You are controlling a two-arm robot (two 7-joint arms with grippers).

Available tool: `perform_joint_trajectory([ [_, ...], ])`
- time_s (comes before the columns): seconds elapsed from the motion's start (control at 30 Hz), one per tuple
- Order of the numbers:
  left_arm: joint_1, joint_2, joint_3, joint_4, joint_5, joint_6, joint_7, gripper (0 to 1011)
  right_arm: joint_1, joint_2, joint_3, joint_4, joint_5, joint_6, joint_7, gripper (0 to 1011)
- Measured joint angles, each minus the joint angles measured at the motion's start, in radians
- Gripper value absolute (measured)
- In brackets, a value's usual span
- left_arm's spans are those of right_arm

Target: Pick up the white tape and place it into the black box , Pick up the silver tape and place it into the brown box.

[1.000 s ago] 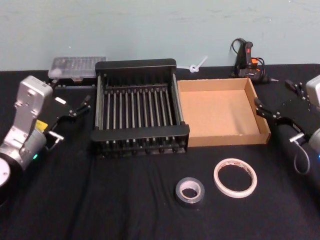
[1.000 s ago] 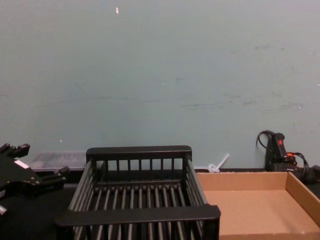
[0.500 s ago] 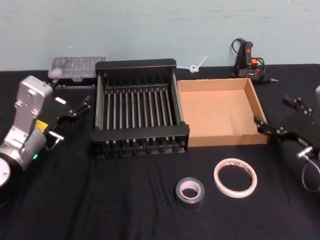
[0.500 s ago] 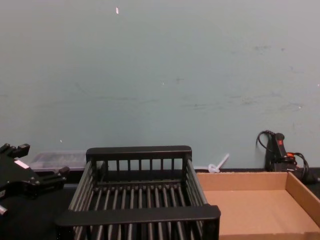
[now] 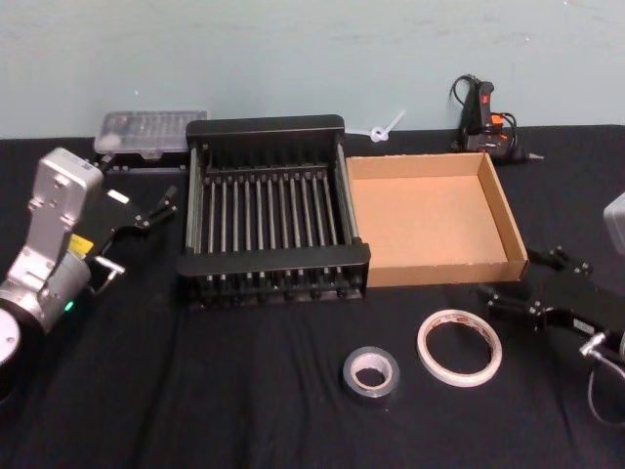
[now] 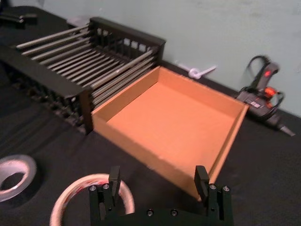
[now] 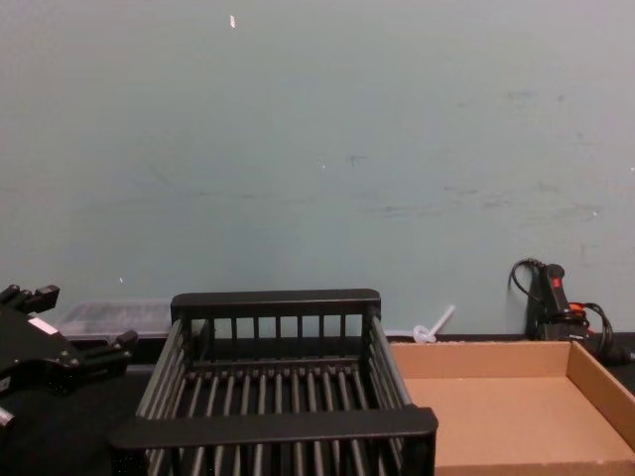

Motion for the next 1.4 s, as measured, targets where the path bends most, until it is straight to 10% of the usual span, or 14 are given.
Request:
perform_joint_trajectory([
  [1.4, 0.000, 0.000, 0.000, 0.000, 0.000, 0.000, 0.000, 1001, 0.032, -0.069, -0.044, 0.083, -0.070, 0.130, 0.111, 1002],
])
